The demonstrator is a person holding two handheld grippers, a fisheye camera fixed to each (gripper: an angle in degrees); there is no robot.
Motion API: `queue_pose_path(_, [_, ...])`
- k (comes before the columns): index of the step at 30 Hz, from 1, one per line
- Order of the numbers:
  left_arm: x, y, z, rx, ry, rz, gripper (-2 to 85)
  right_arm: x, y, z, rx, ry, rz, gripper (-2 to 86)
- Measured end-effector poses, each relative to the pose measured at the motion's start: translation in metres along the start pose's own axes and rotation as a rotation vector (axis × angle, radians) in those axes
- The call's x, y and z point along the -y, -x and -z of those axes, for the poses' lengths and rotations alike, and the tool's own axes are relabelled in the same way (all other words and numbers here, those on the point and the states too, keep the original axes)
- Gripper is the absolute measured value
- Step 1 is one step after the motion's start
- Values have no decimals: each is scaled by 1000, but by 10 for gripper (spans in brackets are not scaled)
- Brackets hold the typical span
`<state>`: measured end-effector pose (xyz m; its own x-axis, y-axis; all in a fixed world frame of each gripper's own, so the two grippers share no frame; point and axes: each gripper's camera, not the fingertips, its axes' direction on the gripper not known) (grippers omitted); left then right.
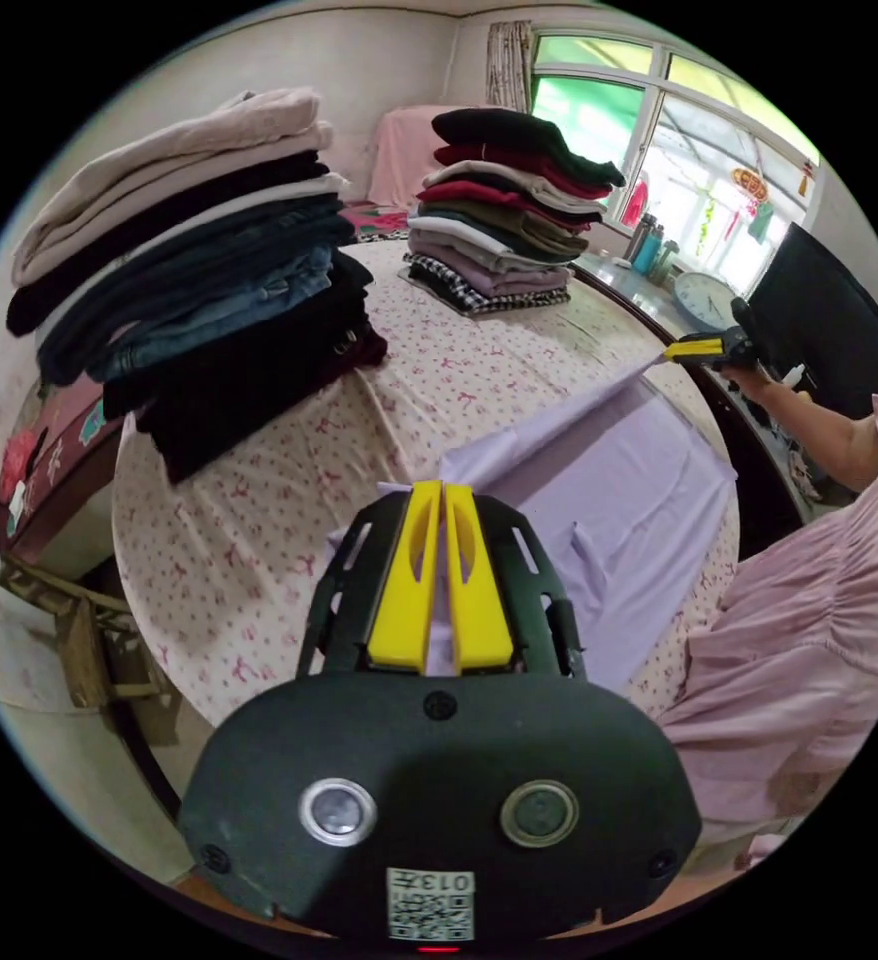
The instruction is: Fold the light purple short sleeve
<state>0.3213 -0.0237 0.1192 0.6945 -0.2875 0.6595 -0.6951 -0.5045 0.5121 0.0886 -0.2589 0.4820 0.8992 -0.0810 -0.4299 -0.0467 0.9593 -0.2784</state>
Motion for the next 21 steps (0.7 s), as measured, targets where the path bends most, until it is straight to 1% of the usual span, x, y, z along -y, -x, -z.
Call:
queue_pose_path(3, [-36, -20, 7, -18, 23, 39, -2, -34, 25, 11, 14, 18, -59, 3])
queue_pose_path(4, [-48, -26, 4, -38, 45, 45, -2, -45, 32, 13, 26, 23, -96, 3])
queue_pose_path(8, [-76, -41, -20, -12, 158, 66, -2, -70, 48, 7, 90, 89, -162, 3])
queue_pose_path(10, [-76, -48, -15, 0, 159, 54, -2, -80, 54, 15, 85, 95, -183, 3])
queue_pose_path(13, [-72, -59, 6, 26, 120, 17, -2, -88, 55, 36, 67, 38, -202, 3])
queue_pose_path(15, [-74, -58, 10, 44, 128, 20, -2, -97, 59, 45, 56, 24, -208, 3])
queue_pose_path(17, [-77, -55, 12, 46, 130, 42, -2, -102, 64, 45, 67, 60, -202, 3])
queue_pose_path(21, [-75, -57, 22, 49, 104, 43, -2, -112, 76, 66, 55, 8, -215, 3])
